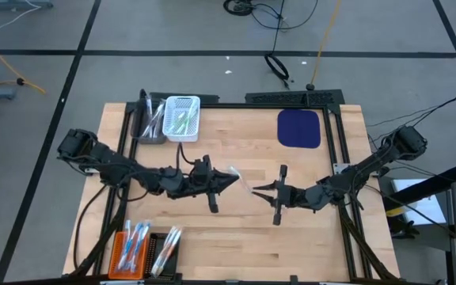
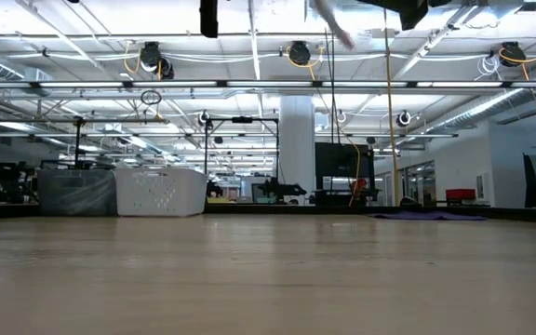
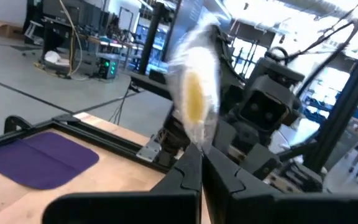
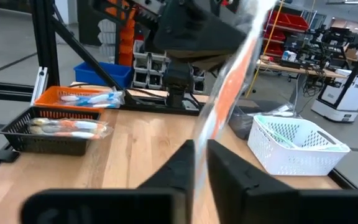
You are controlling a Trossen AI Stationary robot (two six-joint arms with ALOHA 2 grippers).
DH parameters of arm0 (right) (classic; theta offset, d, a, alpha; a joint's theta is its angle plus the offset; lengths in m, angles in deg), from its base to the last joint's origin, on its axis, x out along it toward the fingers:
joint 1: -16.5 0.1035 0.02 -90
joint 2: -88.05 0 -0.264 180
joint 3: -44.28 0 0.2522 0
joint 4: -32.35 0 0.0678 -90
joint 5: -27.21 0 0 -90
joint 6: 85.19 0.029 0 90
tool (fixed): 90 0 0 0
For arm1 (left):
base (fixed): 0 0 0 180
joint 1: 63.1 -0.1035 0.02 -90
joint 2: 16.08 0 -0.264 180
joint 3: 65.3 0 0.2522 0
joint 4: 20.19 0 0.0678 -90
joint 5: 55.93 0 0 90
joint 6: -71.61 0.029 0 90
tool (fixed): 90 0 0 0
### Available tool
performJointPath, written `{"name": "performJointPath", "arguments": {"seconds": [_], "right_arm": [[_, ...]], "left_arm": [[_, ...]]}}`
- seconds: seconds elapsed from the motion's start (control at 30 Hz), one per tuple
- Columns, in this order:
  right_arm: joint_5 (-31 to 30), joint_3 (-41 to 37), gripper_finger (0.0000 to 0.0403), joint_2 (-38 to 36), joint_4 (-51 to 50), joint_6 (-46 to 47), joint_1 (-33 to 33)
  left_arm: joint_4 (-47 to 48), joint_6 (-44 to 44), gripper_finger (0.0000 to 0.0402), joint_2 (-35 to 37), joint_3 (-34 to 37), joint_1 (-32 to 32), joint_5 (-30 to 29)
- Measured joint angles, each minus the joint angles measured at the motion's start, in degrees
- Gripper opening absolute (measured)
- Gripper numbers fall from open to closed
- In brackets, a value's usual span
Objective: Pick & Place Toothbrushes
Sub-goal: Put the orange toothbrush into the black bin
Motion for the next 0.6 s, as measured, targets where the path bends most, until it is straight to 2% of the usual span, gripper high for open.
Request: {"name": "performJointPath", "arguments": {"seconds": [0.17,0.3,0.47,0.6], "right_arm": [[-0.02,0.00,0.0105,-0.38,-0.36,0.16,0.00],[-0.11,0.00,0.0142,-0.50,-1.21,0.16,0.00],[-0.22,0.00,0.0159,-0.55,-1.41,0.14,0.00],[-0.24,0.00,0.0159,-0.55,-1.84,0.13,0.00]], "left_arm": [[1.65,-1.45,0.0000,0.00,0.00,1.39,0.20],[3.86,-1.88,0.0000,0.30,0.00,2.98,0.21],[13.38,-5.77,0.0000,4.27,-0.04,6.28,1.45],[21.73,-8.49,0.0000,7.92,-0.04,10.60,-0.83]]}}
